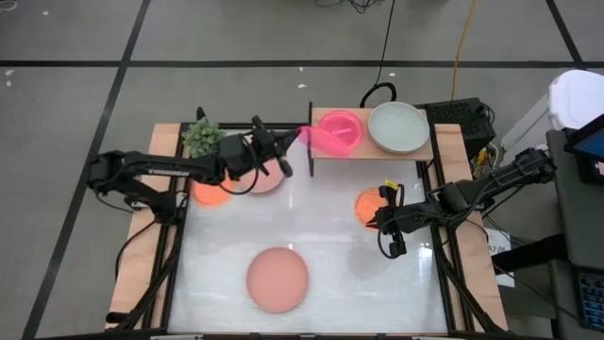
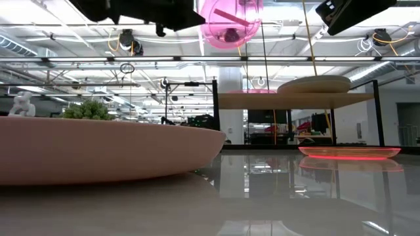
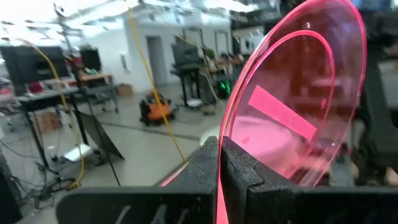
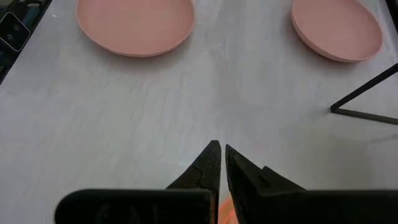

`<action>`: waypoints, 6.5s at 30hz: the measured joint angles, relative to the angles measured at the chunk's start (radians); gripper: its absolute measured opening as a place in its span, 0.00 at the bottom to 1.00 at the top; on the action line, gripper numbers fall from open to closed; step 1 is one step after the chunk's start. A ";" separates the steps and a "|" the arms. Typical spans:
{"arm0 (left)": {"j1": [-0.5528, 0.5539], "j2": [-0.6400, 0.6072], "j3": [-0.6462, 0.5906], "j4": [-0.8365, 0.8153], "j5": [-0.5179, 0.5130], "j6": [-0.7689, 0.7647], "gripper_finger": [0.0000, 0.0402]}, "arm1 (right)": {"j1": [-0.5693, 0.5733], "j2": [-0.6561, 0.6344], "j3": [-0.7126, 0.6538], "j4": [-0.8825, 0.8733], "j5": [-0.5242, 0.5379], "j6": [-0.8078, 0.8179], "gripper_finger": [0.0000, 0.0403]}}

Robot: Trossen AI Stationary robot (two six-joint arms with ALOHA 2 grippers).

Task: Place and stack plates onto a shelf
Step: Stack the light pink plate on top of the other light pink plate on the shelf, then stack the bottom pink plate on top of the gray plate on the shelf

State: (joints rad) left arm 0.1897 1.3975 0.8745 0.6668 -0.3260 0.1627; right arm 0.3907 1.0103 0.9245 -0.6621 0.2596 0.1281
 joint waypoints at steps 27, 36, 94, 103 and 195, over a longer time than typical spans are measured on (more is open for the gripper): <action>0.156 0.319 0.625 -0.576 0.013 -0.219 0.01 | 0.054 -0.060 0.000 0.000 0.003 -0.009 0.02; 0.209 0.327 0.654 -0.645 0.113 -0.360 0.01 | 0.064 -0.060 0.000 0.000 0.031 -0.016 0.02; 0.214 0.437 0.653 -0.799 0.084 -0.479 0.01 | 0.078 -0.059 0.000 -0.010 0.023 -0.008 0.02; 0.214 0.443 0.652 -0.796 0.042 -0.488 0.10 | 0.078 -0.059 0.000 -0.012 0.023 -0.008 0.02; -0.735 0.236 0.262 -1.361 0.012 -0.840 0.17 | -0.073 0.783 0.098 0.833 -0.343 -0.354 0.02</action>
State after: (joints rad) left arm -0.5449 1.6333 1.1370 -0.6939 -0.3142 -0.6771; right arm 0.3176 1.7937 1.0223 0.1707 -0.0836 -0.2256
